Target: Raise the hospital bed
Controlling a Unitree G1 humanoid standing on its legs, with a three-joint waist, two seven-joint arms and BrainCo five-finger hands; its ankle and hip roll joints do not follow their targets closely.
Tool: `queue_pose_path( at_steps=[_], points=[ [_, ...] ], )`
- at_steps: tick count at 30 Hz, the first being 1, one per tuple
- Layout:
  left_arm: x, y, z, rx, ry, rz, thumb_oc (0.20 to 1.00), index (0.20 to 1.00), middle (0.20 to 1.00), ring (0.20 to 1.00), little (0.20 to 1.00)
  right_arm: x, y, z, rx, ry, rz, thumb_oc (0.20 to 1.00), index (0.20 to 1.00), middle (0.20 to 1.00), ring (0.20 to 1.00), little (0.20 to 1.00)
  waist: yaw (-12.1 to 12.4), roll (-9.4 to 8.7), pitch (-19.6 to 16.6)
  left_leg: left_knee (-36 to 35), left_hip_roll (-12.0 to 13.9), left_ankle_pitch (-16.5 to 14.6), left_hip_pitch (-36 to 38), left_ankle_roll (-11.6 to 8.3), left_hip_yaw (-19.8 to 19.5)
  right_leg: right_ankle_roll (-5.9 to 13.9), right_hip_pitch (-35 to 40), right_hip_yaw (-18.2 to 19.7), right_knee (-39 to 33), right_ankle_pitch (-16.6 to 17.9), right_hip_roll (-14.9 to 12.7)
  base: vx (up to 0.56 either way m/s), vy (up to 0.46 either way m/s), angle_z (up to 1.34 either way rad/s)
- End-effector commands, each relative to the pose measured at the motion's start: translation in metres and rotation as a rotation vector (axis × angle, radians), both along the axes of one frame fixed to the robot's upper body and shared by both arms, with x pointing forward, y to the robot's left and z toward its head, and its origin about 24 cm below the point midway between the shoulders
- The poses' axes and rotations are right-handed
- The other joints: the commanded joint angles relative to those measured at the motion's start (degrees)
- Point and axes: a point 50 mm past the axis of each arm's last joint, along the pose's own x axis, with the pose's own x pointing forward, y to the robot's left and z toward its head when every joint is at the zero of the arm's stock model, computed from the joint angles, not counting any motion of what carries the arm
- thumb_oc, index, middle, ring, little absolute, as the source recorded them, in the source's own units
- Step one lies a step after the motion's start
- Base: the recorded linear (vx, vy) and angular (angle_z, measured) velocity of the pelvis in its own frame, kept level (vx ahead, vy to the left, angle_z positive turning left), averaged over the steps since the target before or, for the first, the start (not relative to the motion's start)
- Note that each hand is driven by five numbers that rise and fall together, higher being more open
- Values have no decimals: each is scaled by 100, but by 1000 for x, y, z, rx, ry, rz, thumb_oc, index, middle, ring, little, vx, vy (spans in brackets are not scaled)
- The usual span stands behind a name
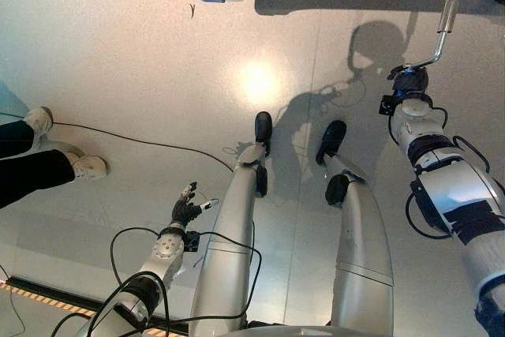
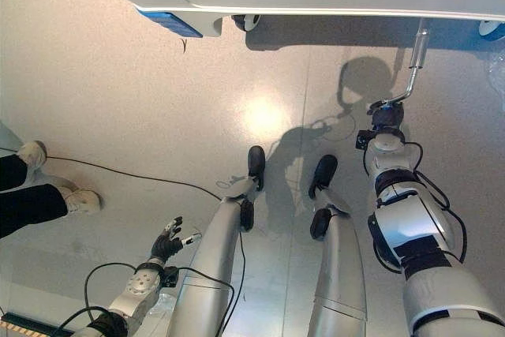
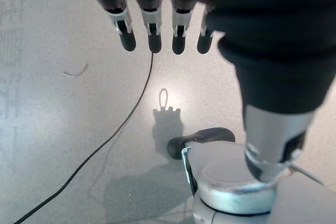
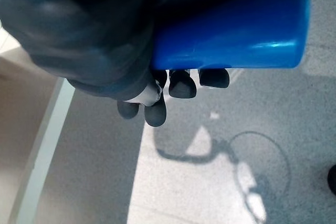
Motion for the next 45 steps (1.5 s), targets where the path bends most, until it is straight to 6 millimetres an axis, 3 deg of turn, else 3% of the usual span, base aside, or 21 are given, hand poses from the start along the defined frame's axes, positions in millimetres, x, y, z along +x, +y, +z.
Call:
queue_pose_path(
  at_steps=[1,5,8,12,16,18,19,22,29,30,32,34,36,37,38,39,43,45],
  points=[
    [-20,-3,-16,18,62,-23,1000,1000,1000,1000,1000,-3,12,-35,-150,143,67,200,200,200,200,200,3,567,-84,-328,34,69,34,-293,-239,521,284,35,-25,67,-142,0,0,0],
    [-22,-1,-15,20,56,-30,1000,1000,1000,1000,1000,9,52,-24,-171,85,182,200,200,200,200,200,103,669,-85,-294,-1,94,-3,-281,-231,528,229,35,57,59,-174,0,0,0],
    [-24,1,-16,23,59,-27,1000,1000,1000,1000,1000,12,66,-20,-196,69,221,200,200,200,200,200,125,677,-85,-299,-9,99,-2,-280,-227,534,233,25,62,59,-187,0,0,0],
    [-24,1,-17,36,67,-33,1000,1000,1000,1000,1000,16,106,-17,-298,57,337,200,200,200,200,200,157,690,-86,-297,-29,113,-24,-272,-236,534,227,14,71,62,-199,-1,8,0],
    [-24,0,-18,42,72,-32,1000,1000,1000,1000,1000,17,127,-14,-305,25,393,200,200,200,200,200,159,696,-87,-289,-52,120,-32,-282,-242,534,223,-4,88,57,-207,0,0,0],
    [-24,1,-18,44,70,-27,1000,1000,1000,1000,1000,16,149,-10,-303,-22,465,200,200,200,200,200,157,673,-87,-299,-59,125,-29,-282,-250,538,232,-5,73,65,-203,0,0,0],
    [-24,1,-18,43,71,-26,1000,1000,1000,1000,1000,16,149,-10,-303,-22,465,200,200,200,200,200,155,672,-88,-299,-60,125,-28,-282,-249,538,233,-5,73,65,-204,0,0,0],
    [-26,4,-21,45,85,2,1000,1000,1000,1000,1000,10,192,0,-298,-105,597,200,200,200,200,200,113,587,-88,-311,-43,127,-63,-291,-259,555,200,-5,49,82,-197,4,17,-2],
    [-26,6,-22,40,87,29,1000,1000,1000,1000,1000,0,223,9,-290,-184,703,200,200,200,200,200,77,530,-88,-312,-35,140,-82,-304,-253,551,188,-15,43,79,-197,2,8,-3],
    [-28,8,-22,41,86,39,1000,1000,1000,1000,1000,-10,242,21,-251,-270,791,200,200,200,200,200,57,489,-88,-310,-24,148,-90,-307,-249,557,174,-18,46,88,-188,0,0,0],
    [-32,11,-24,36,93,58,1000,1000,1000,1000,1000,-28,256,43,-180,-413,890,200,200,200,200,200,-4,387,-88,-306,-2,144,-84,-314,-238,564,184,-31,26,97,-181,4,6,-2],
    [-34,11,-25,37,98,63,1000,1000,1000,1000,1000,-35,257,53,-138,-477,927,200,200,200,200,200,-35,344,-88,-309,5,141,-75,-313,-238,570,196,-36,20,95,-179,5,8,-7],
    [-35,13,-25,41,96,75,1000,1000,1000,1000,1000,-58,250,77,-56,-651,998,200,200,200,200,200,-126,255,-87,-321,26,145,-81,-314,-228,593,191,-38,-16,117,-176,4,9,-6],
    [-35,13,-25,41,96,74,1000,1000,1000,1000,1000,-58,250,77,-56,-651,997,200,200,200,200,200,-123,257,-87,-321,26,145,-79,-314,-227,593,192,-37,-15,117,-175,7,6,-4],
    [-35,11,-24,43,91,70,1000,1000,1000,1000,1000,-75,241,93,-45,-768,1033,200,200,200,200,200,-190,222,-87,-326,34,143,-79,-317,-227,607,186,-38,-21,107,-169,0,0,0],
    [-35,11,-24,43,91,69,1000,1000,1000,1000,1000,-75,241,93,-45,-767,1032,200,200,200,200,200,-186,225,-87,-325,34,142,-78,-317,-227,607,188,-37,-20,106,-169,0,0,0],
    [-42,14,-26,64,96,58,1000,1000,1000,1000,1000,-111,207,113,-23,-985,1052,200,200,200,200,200,-288,185,-90,-342,66,136,-12,-319,-223,635,242,-31,-42,84,-155,0,0,0],
    [-42,14,-26,64,96,57,1000,1000,1000,1000,1000,-111,206,113,-23,-985,1051,200,200,200,200,200,-283,185,-90,-344,67,136,-8,-319,-222,635,245,-31,-44,85,-155,0,0,0]
  ],
)
